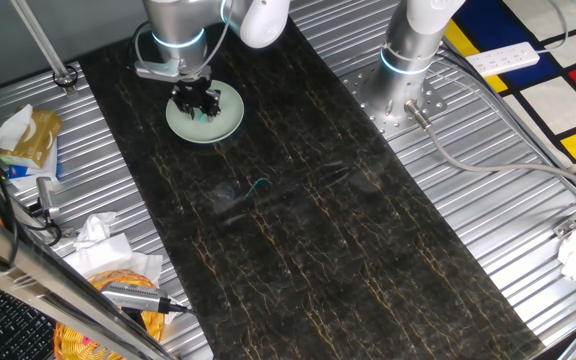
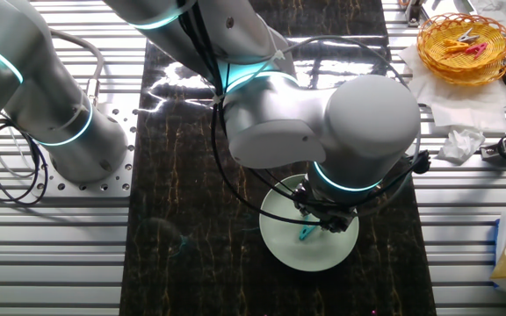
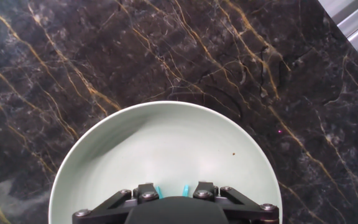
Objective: Use a clamp
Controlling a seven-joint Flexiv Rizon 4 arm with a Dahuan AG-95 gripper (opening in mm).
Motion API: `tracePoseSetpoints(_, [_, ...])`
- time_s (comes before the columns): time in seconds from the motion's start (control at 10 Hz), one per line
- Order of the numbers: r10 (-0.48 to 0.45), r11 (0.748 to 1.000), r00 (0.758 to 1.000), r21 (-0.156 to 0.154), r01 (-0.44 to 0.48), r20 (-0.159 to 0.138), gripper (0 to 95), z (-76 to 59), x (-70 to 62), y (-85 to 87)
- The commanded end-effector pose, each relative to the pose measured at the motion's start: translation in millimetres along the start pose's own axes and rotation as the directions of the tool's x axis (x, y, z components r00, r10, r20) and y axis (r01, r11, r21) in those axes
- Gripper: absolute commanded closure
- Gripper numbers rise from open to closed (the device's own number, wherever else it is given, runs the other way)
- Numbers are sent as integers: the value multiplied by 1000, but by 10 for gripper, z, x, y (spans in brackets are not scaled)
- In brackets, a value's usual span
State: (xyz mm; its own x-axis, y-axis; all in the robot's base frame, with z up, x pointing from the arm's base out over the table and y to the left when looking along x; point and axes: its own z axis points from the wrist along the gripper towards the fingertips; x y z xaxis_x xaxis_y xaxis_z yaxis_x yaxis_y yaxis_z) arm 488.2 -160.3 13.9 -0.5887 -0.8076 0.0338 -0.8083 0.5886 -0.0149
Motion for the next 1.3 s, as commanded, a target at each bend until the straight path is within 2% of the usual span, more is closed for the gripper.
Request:
tracePoseSetpoints(0.1, [-3,1000,1000,0,3,2,570,-2,1,0])
tracePoseSetpoints(0.9, [6,1000,1000,-1,-6,13,570,2,11,13])
tracePoseSetpoints(1.0, [7,1000,1000,-1,-7,14,760,2,11,14])
tracePoseSetpoints(1.3, [6,1000,1000,-1,-6,13,760,3,14,18])
